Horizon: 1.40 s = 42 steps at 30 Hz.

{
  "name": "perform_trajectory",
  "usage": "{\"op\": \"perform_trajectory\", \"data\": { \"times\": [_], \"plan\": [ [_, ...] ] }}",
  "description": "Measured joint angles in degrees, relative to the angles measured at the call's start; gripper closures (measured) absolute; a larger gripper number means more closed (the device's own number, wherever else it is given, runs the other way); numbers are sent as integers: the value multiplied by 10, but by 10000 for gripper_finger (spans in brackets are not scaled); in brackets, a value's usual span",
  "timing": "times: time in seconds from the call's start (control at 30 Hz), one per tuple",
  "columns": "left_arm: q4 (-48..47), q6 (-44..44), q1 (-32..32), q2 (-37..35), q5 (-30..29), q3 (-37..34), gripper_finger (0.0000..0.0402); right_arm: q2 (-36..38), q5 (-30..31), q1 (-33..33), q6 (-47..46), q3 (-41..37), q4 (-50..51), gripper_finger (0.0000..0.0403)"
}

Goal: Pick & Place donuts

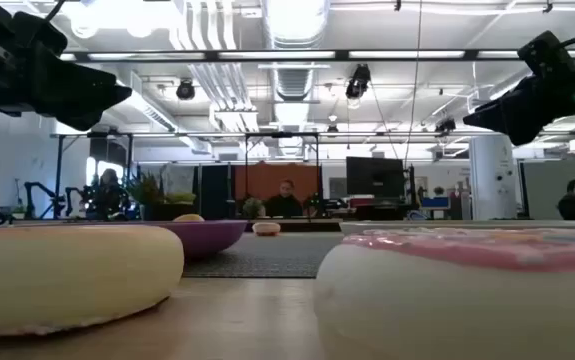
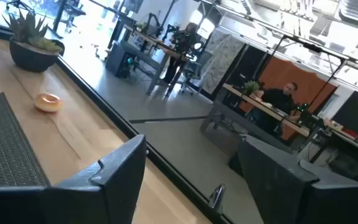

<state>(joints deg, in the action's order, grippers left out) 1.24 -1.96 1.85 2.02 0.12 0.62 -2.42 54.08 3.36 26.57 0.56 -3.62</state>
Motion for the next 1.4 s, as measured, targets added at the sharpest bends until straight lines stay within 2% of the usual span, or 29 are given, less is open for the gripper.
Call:
{"op": "perform_trajectory", "data": {
  "times": [1.4],
  "plan": [
    [0,0,0,0,0,0,252,0,0,0,0,0,0,154]
  ]
}}
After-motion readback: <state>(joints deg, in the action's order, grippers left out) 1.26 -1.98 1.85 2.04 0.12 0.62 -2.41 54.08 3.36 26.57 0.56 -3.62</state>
